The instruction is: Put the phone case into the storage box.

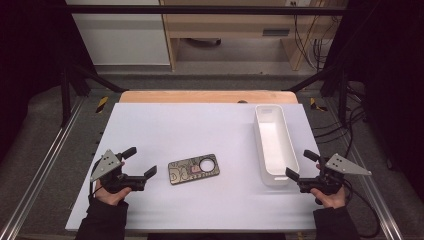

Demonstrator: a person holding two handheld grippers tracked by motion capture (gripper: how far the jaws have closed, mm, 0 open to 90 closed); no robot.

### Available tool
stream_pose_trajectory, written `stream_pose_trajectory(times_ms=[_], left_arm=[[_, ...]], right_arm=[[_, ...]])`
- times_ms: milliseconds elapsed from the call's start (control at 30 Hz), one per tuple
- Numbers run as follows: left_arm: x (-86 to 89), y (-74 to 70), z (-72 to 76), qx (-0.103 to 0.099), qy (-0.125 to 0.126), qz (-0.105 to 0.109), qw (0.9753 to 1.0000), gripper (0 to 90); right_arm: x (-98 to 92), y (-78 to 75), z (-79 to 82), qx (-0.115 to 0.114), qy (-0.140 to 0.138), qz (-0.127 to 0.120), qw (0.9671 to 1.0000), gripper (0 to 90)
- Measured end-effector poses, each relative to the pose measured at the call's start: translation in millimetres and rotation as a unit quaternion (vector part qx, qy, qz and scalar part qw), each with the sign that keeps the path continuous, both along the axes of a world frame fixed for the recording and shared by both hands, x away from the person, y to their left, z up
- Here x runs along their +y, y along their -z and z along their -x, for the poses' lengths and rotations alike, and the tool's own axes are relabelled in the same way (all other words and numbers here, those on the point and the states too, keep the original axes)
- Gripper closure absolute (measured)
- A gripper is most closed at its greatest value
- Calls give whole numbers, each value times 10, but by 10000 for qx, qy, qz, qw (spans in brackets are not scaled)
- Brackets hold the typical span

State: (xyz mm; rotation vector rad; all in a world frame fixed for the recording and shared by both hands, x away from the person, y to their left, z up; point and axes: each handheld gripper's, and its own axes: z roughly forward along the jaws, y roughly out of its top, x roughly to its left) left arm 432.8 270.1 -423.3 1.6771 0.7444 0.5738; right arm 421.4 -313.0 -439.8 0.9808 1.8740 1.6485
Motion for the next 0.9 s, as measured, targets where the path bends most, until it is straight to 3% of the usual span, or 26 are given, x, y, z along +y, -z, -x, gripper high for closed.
stream_pose_trajectory(times_ms=[900], left_arm=[[-43, -122, -51, 199, -58, -193, 9996, 0]], right_arm=[[9, -2, 4, 35, -27, 124, 9999, 4]])
